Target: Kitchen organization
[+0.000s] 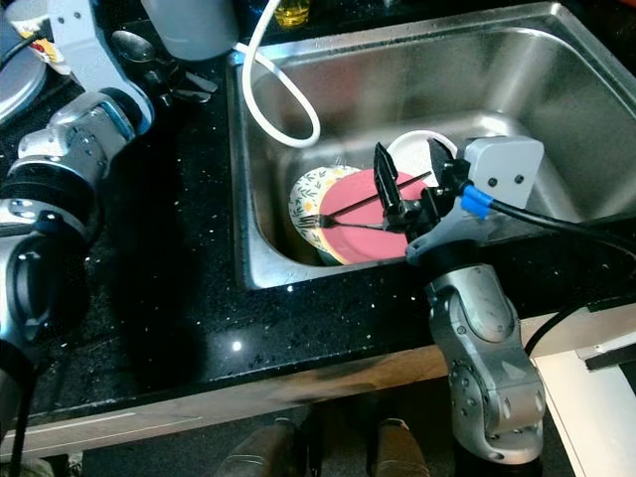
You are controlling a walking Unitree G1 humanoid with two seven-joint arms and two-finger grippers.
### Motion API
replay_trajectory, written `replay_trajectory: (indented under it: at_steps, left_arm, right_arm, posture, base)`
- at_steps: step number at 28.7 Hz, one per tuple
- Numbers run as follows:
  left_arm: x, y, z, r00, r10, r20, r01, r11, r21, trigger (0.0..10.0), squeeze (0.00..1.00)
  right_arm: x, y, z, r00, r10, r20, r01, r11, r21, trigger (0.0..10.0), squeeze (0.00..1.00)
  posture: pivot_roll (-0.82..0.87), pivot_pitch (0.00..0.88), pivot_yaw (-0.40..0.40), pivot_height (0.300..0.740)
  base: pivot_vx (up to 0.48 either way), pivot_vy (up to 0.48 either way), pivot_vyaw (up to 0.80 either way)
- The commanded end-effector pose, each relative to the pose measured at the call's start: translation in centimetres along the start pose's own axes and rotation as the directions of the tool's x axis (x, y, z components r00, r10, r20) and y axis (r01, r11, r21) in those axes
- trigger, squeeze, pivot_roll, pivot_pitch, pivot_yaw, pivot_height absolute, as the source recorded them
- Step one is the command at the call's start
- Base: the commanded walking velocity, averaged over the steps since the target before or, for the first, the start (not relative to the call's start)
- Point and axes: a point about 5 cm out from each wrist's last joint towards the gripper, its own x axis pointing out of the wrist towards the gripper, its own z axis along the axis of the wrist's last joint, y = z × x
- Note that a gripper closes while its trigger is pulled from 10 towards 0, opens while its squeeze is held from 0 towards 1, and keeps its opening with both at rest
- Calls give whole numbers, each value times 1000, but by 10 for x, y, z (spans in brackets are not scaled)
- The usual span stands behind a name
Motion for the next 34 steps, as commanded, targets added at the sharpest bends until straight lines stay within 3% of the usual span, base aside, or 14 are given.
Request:
replay_trajectory:
  at_steps: [1, 2, 4, 6, 7, 9, 10, 13, 16, 19, 24, 30, 32, 34]
  left_arm:
    - [-1, 0, -44, 974, -71, -216, 60, 997, -57, 10000, 0]
    - [-1, 0, -44, 974, -71, -216, 60, 997, -57, 10000, 0]
    - [0, -13, -51, 955, -155, -254, 131, 985, -108, 10000, 0]
    - [2, -38, -63, 914, -283, -292, 227, 951, -210, 10000, 0]
    - [2, -38, -63, 914, -283, -292, 227, 951, -210, 10000, 0]
    - [2, -69, -73, 855, -418, -307, 319, 891, -325, 10000, 0]
    - [2, -69, -73, 855, -418, -307, 319, 891, -325, 10000, 0]
    - [-1, -99, -70, 788, -551, -273, 435, 813, -387, 10000, 0]
    - [-2, -102, -65, 783, -567, -256, 458, 804, -378, 10000, 0]
    - [-5, -105, -34, 764, -632, -131, 555, 746, -366, 10000, 0]
    - [-11, -107, -16, 739, -672, -47, 627, 711, -318, 10000, 0]
    - [-22, -105, 6, 711, -701, 64, 699, 692, -181, 10000, 0]
    - [-23, -100, 13, 743, -665, 82, 670, 737, -95, 10000, 0]
    - [-17, -86, 17, 830, -553, 73, 557, 830, -38, 10000, 0]
  right_arm:
    - [-4, -1, -6, 999, -6, -35, 7, 1000, 11, 10000, 0]
    - [-4, -1, -6, 999, -6, -35, 7, 1000, 11, 10000, 0]
    - [-3, -1, -6, 999, -4, -34, 4, 1000, 14, 10000, 0]
    - [-1, 0, -5, 1000, 2, -29, -2, 1000, 15, 10000, 0]
    - [-1, 0, -5, 1000, 2, -29, -2, 1000, 15, 10000, 0]
    - [2, -1, -4, 1000, 6, -23, -6, 1000, 11, 10000, 0]
    - [2, -1, -4, 1000, 6, -23, -6, 1000, 11, 10000, 0]
    - [4, -2, -3, 1000, 12, -19, -12, 1000, 8, 10000, 0]
    - [4, -2, -3, 1000, 14, -19, -14, 1000, 7, 10000, 0]
    - [7, -2, -3, 1000, 20, -10, -20, 1000, 7, 10000, 0]
    - [9, -1, -2, 1000, 26, -3, -26, 1000, 8, 10000, 0]
    - [11, 0, -3, 1000, 30, 0, -30, 999, 12, 10000, 0]
    - [12, 0, -3, 999, 32, 3, -32, 999, 14, 10000, 0]
    - [12, 0, -3, 999, 31, 5, -31, 999, 14, 10000, 0]
  posture:
    - [29, 345, 135, 740]
    - [29, 345, 135, 740]
    - [30, 340, 131, 740]
    - [28, 330, 125, 740]
    - [28, 330, 125, 740]
    - [24, 323, 119, 740]
    - [24, 323, 119, 740]
    - [22, 315, 114, 740]
    - [25, 308, 114, 740]
    - [32, 296, 110, 740]
    - [37, 289, 110, 740]
    - [42, 283, 109, 740]
    - [41, 280, 113, 740]
    - [44, 278, 116, 740]
  base:
    - [0, 0, 0]
    - [0, 0, 0]
    - [0, 0, 0]
    - [0, 0, 0]
    - [0, 0, 0]
    - [0, 0, 0]
    - [0, 0, 0]
    - [0, 0, 0]
    - [0, 0, 0]
    - [0, 0, 0]
    - [0, 0, 0]
    - [0, 0, 0]
    - [0, 0, 0]
    - [0, 0, 0]
